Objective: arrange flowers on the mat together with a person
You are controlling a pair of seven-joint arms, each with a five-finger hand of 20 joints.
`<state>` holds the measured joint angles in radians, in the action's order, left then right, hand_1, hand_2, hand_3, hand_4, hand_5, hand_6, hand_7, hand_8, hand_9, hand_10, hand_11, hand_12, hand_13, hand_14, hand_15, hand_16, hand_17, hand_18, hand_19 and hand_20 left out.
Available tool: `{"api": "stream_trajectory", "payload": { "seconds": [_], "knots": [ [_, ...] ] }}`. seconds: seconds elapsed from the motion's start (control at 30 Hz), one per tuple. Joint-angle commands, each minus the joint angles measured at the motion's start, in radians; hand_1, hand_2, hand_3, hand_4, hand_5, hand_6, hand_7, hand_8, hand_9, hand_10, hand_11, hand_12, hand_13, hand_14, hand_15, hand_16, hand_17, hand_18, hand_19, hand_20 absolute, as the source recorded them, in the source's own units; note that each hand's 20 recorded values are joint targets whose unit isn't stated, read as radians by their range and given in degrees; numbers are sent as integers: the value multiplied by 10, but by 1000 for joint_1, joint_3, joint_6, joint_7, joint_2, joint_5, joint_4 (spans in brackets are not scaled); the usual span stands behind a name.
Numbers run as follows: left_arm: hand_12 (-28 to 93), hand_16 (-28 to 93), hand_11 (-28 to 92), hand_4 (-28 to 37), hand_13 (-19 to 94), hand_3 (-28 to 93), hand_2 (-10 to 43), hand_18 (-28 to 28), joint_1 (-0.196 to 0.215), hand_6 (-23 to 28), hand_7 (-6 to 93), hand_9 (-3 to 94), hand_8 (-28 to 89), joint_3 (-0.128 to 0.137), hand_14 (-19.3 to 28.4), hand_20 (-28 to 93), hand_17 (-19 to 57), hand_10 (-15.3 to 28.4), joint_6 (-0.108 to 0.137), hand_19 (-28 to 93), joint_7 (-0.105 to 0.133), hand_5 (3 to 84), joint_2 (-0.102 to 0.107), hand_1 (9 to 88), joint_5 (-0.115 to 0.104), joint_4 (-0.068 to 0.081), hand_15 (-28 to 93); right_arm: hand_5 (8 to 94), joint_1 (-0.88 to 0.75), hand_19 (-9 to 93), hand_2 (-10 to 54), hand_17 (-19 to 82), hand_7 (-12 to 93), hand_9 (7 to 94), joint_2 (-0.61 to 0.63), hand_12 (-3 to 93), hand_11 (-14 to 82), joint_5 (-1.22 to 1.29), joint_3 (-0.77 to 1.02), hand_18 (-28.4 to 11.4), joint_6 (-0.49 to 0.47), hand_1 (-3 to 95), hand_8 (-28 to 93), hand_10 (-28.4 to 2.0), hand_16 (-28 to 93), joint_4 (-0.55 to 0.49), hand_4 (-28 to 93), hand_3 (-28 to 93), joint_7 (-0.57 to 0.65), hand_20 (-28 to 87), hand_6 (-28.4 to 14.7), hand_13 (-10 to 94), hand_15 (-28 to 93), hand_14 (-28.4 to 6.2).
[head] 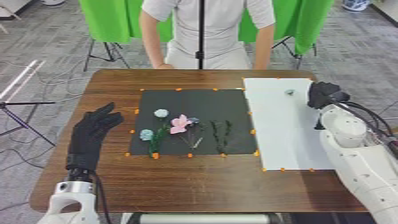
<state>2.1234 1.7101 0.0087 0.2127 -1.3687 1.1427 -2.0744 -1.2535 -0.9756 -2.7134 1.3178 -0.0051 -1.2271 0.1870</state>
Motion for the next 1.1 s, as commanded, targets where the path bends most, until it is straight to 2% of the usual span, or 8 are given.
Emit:
{"api": "stream_trajectory", "payload": {
  "seconds": [0.03,0.23,0.33,0.47,0.57,0.67,0.8,1.1],
  "knots": [
    [156,36,202,-283,352,631,66,163,5,57,127,463,-46,-1,194,181,2,146,0,151,0,470,-10,170,-2,5,245,820,-6,850,-95,407,225,929,53,370,72,82,-42,-207,67,595,51,-61,364,-101,-281,633,22,615,49,848,544,-41],
    [155,35,202,-283,352,634,64,162,9,57,127,463,-45,2,194,181,2,147,1,151,-5,470,-1,170,-4,5,243,825,38,852,-95,409,223,933,132,373,69,219,-118,-206,109,593,56,-64,367,-337,-279,644,40,614,45,847,545,-41],
    [155,35,202,-283,351,634,64,162,2,57,127,463,-45,-3,194,181,2,147,-1,150,-6,470,-1,169,-4,6,244,830,40,853,-95,408,220,934,129,373,70,277,-157,-207,87,593,59,-66,369,-432,-280,648,48,614,45,846,546,-42],
    [155,35,201,-283,351,631,65,162,-5,57,126,463,-45,-3,195,181,2,146,-4,151,-9,470,7,172,-4,6,245,835,37,854,-95,408,215,936,99,374,70,289,-232,-207,40,593,62,-66,371,-500,-279,650,42,613,45,845,547,-42],
    [156,35,202,-283,351,632,65,163,-4,57,126,463,-45,0,195,181,2,146,-3,151,-13,471,11,171,-7,6,245,836,25,855,-95,408,212,936,69,375,69,290,-290,-208,10,594,65,-66,373,-523,-278,650,27,613,45,845,548,-42],
    [156,35,202,-283,351,632,65,162,0,57,127,462,-45,5,195,181,2,146,-6,151,-16,470,0,171,-4,6,245,837,36,855,-95,408,210,937,30,375,68,297,-352,-208,-15,593,66,-66,374,-509,-276,651,8,613,44,844,549,-43],
    [156,35,202,-283,351,634,63,162,-13,57,126,463,-45,-3,195,181,2,146,-17,150,-16,469,2,170,0,12,245,838,50,856,-95,408,207,937,7,373,69,297,-408,-208,-45,593,68,-66,375,-492,-275,649,-4,612,44,844,551,-43],
    [155,35,202,-283,351,632,64,162,-9,57,126,463,-46,0,195,181,2,146,-15,150,-20,470,1,172,-1,10,245,839,67,858,-95,409,203,937,-15,370,66,308,-451,-210,-91,593,70,-66,375,-472,-273,648,-5,610,45,843,554,-45]
  ]
}}
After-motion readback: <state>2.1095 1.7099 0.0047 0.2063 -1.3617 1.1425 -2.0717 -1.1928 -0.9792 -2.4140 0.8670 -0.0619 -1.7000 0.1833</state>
